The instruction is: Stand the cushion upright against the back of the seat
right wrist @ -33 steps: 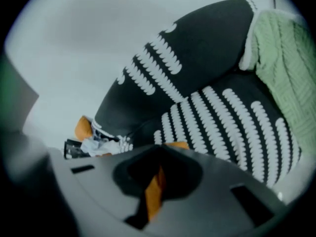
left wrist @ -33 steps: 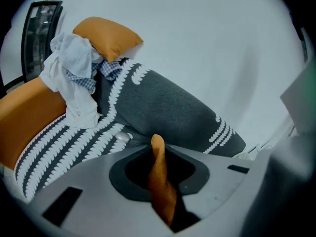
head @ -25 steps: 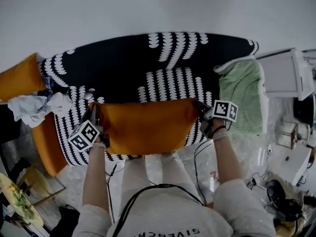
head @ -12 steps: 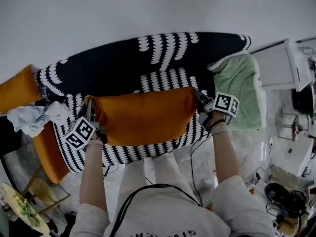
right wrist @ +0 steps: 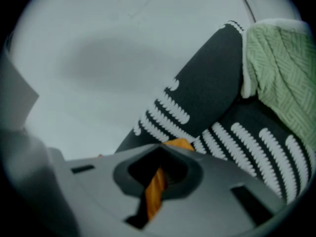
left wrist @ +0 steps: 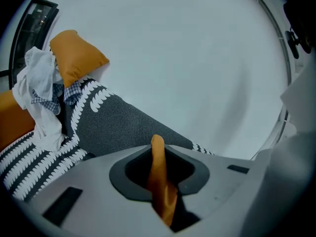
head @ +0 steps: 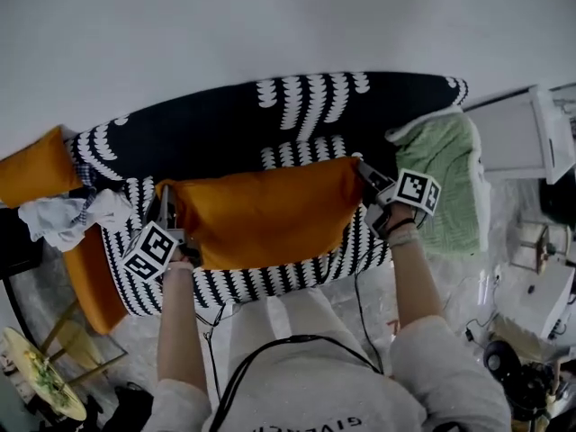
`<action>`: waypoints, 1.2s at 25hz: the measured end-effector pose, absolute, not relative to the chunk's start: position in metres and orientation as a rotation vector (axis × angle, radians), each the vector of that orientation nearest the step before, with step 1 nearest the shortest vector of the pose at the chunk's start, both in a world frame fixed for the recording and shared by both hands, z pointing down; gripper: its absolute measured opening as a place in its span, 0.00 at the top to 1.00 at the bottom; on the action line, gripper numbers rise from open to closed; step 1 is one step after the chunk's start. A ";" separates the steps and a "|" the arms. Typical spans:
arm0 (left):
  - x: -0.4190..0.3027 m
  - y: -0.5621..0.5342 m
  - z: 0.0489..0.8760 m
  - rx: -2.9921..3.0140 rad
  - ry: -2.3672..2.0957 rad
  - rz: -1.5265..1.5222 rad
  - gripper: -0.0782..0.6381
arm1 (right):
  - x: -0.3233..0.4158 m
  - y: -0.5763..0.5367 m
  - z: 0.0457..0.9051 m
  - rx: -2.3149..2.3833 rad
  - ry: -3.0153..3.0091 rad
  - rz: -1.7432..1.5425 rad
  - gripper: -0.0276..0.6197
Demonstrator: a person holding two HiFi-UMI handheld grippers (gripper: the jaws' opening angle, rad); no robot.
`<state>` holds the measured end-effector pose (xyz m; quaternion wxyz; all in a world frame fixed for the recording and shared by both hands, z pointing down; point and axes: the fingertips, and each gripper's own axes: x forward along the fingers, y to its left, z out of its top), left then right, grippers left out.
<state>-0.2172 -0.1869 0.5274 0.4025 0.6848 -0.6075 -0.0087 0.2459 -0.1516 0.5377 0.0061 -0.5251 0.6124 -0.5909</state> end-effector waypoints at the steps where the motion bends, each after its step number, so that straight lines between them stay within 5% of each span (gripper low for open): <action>1: -0.216 -0.190 0.525 1.731 -1.542 -0.032 0.77 | 0.247 -0.157 0.537 -1.641 1.917 -1.848 0.92; 30: -0.198 -0.287 0.496 1.831 -1.586 -0.192 0.77 | 0.267 -0.269 0.497 -1.579 1.996 -1.521 0.92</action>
